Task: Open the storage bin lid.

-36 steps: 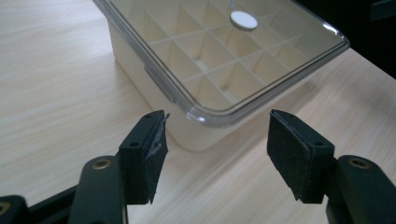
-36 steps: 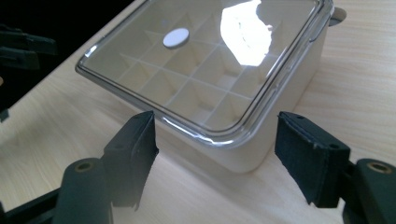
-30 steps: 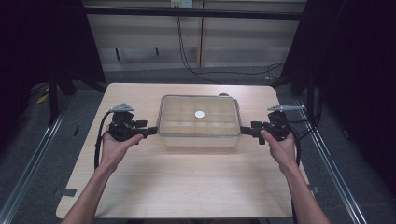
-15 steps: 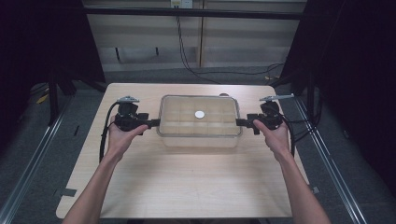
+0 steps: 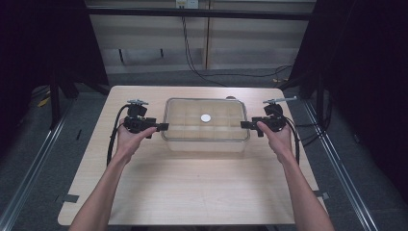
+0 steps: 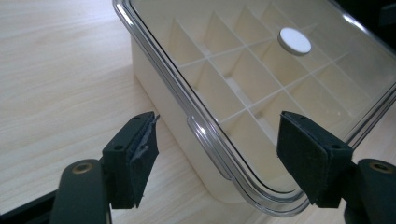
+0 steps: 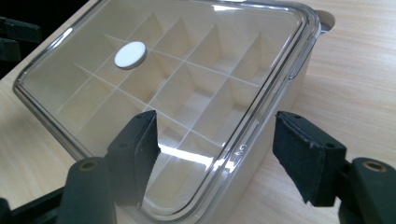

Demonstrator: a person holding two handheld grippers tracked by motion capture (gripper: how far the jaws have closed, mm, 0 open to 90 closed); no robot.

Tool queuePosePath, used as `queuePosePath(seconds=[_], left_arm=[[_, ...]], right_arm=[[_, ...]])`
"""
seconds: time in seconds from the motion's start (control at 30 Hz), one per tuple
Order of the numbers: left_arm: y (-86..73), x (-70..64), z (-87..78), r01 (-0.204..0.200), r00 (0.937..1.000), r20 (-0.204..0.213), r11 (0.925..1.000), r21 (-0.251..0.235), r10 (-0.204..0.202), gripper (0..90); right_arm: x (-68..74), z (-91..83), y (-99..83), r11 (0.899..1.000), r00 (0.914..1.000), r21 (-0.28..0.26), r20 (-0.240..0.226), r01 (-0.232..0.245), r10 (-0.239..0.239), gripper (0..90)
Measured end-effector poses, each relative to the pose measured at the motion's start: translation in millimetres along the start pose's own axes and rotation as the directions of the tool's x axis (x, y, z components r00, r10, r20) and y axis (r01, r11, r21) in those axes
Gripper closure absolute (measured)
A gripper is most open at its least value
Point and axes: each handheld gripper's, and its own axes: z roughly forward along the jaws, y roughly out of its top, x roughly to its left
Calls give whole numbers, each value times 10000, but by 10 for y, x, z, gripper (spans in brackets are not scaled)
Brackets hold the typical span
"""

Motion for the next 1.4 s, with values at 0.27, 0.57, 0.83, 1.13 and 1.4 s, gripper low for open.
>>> queuePosePath(seconds=[0.27, 0.57, 0.83, 1.13, 1.4], left_arm=[[-14, -8, 74, 47, 9999, 150, 9999, 95, -49, 355], [-13, -9, 155, 73, 9996, 282, 9998, 165, -78, 329], [25, -35, 212, 142, 9988, 474, 9996, 229, -152, 346], [37, -21, 246, 217, 9971, 725, 9993, 311, -239, 342], [43, -25, 246, 295, 9969, 714, 9990, 341, -319, 345]], right_arm=[[-36, 117, -65, 9997, 9998, 179, -94, -175, 177, 310], [-36, 194, -100, 9994, 9995, 226, -175, -259, 263, 303], [-74, 235, -100, 9985, 9983, 206, -271, -506, 511, 299], [-86, 267, -100, 9980, 9974, 255, -425, -577, 587, 286], [-101, 304, -84, 9972, 9966, 146, -348, -740, 745, 283]])
